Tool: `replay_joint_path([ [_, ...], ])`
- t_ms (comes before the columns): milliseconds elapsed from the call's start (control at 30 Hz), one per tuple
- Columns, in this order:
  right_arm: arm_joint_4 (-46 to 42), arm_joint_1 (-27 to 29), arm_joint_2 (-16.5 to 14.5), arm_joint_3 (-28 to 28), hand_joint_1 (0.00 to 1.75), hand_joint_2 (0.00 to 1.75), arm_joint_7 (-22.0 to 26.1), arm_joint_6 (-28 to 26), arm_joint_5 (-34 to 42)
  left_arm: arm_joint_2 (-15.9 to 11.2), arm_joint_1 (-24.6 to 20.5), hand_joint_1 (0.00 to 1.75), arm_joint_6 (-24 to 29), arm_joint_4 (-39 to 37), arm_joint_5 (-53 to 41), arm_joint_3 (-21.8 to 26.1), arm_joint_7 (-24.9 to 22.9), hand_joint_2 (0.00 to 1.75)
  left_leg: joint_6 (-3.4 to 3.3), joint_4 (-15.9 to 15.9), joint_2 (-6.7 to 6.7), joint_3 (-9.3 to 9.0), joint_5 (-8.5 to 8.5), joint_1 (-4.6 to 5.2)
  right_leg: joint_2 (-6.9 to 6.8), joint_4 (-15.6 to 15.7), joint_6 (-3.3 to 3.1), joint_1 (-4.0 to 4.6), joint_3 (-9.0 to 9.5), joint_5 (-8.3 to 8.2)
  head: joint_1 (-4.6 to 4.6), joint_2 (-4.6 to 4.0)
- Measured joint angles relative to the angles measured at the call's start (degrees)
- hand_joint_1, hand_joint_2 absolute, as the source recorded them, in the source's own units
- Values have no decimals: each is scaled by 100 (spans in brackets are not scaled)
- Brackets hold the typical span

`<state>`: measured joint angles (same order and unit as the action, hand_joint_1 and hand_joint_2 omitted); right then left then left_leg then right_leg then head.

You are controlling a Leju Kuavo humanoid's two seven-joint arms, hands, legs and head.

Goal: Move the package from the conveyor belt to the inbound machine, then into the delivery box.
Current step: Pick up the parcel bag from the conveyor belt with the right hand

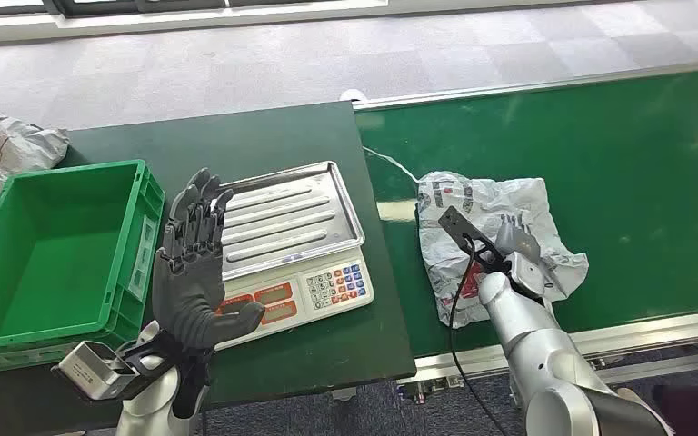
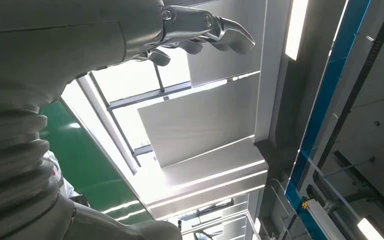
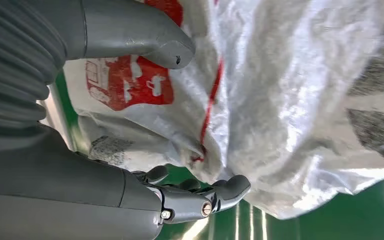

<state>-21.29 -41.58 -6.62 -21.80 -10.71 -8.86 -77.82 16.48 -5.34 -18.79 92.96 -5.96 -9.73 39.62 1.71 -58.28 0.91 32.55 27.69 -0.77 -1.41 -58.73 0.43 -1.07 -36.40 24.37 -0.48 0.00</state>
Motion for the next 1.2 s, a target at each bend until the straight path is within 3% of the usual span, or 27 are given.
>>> replay_joint_path([
  [267,118,65,63,83,0,175,-948,484,-369,5,-2,0,-5,-22,-1,4,-11,175,0,0,0,0,0,0,1,0,0,0,-1,0,0,0],
  [300,170,94,96,116,30,175,-1176,686,-480,7,-3,0,-5,-22,8,4,-31,175,0,0,0,0,0,0,1,1,0,0,-1,0,0,0],
  [400,323,179,187,205,161,175,-1694,1209,-755,9,-3,0,-4,-24,53,5,-96,175,0,0,2,0,1,0,2,1,0,0,-2,0,0,0],
  [433,342,189,197,215,175,175,-1716,1248,-773,9,-3,0,-3,-24,64,5,-104,175,0,0,3,0,1,0,3,1,0,0,-2,0,0,0],
  [1000,388,197,216,228,175,175,-1427,1218,-757,9,-3,0,36,-24,80,4,-115,175,0,0,3,-3,0,0,3,1,0,1,1,0,0,0],
  [1200,389,201,203,228,175,175,-851,1122,-763,9,-3,0,55,-33,77,4,-108,175,0,0,4,-1,0,0,3,0,0,0,1,0,0,0],
])
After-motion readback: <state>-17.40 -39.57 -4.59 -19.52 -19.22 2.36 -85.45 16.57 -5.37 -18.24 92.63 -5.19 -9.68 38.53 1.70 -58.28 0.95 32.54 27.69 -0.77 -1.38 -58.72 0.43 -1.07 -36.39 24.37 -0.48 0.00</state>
